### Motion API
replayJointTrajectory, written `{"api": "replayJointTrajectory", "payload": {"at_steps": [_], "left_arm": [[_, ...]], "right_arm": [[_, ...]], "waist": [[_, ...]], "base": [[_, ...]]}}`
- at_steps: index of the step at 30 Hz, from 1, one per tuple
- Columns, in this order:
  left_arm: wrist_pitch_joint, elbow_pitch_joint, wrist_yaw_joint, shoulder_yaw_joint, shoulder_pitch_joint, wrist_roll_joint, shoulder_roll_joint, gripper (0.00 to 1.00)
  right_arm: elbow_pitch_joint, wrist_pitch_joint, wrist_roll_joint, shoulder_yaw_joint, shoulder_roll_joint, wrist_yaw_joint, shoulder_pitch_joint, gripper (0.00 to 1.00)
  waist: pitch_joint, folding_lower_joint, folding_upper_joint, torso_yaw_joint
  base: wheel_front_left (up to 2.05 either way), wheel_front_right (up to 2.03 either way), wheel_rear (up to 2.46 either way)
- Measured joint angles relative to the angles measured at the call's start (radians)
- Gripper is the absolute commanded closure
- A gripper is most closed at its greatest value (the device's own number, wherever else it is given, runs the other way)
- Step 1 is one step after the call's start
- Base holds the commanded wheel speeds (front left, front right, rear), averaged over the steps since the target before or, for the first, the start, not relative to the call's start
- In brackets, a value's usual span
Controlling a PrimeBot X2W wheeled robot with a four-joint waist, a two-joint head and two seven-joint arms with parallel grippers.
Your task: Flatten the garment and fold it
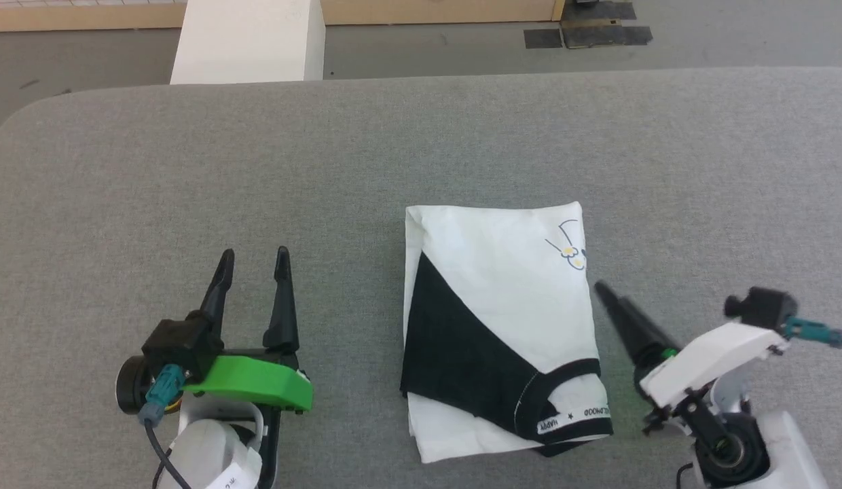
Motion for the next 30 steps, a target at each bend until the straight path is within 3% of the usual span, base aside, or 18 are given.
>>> {"api": "replayJointTrajectory", "payload": {"at_steps": [13, 14, 15, 17, 19, 25, 30], "left_arm": [[0.000, 0.000, 0.000, -0.012, 0.000, 0.000, 0.000, 0.00], [0.000, 0.001, 0.000, -0.012, 0.000, 0.000, 0.000, 0.00], [0.000, 0.001, 0.000, -0.012, 0.000, 0.000, 0.000, 0.00], [0.000, 0.001, 0.000, -0.012, 0.000, 0.000, 0.000, 0.00], [0.000, 0.001, 0.001, -0.012, 0.002, 0.000, 0.000, 0.00], [0.000, 0.001, 0.000, -0.003, 0.004, 0.007, 0.000, 0.00], [-0.001, -0.004, -0.006, 0.008, 0.005, 0.015, 0.000, 0.00]], "right_arm": [[0.215, 0.150, 0.113, 0.058, -0.001, 0.000, -0.108, 0.00], [0.224, 0.159, 0.112, 0.069, -0.003, 0.000, -0.117, 0.25], [0.228, 0.166, 0.110, 0.077, -0.003, 0.000, -0.124, 0.62], [0.228, 0.177, 0.095, 0.087, -0.003, 0.000, -0.129, 1.00], [0.224, 0.188, 0.066, 0.088, -0.003, 0.000, -0.129, 1.00], [0.125, 0.254, -0.195, 0.075, -0.009, 0.000, -0.128, 1.00], [0.008, 0.326, -0.393, 0.112, -0.110, 0.000, -0.130, 1.00]], "waist": [[0.012, 0.0000, 0.0000, 0.019], [0.012, 0.0000, 0.0000, 0.020], [0.011, 0.0000, 0.0000, 0.020], [0.010, 0.0000, 0.0000, 0.019], [0.008, 0.0000, 0.0000, 0.017], [0.006, 0.0000, 0.0000, -0.009], [0.011, 0.0000, 0.0000, -0.053]], "base": [[0.00, 0.00, 0.00], [0.00, 0.00, 0.00], [0.00, 0.00, 0.00], [0.00, 0.00, 0.00], [0.00, 0.00, 0.00], [0.00, 0.00, 0.00], [0.00, 0.00, 0.00]]}}
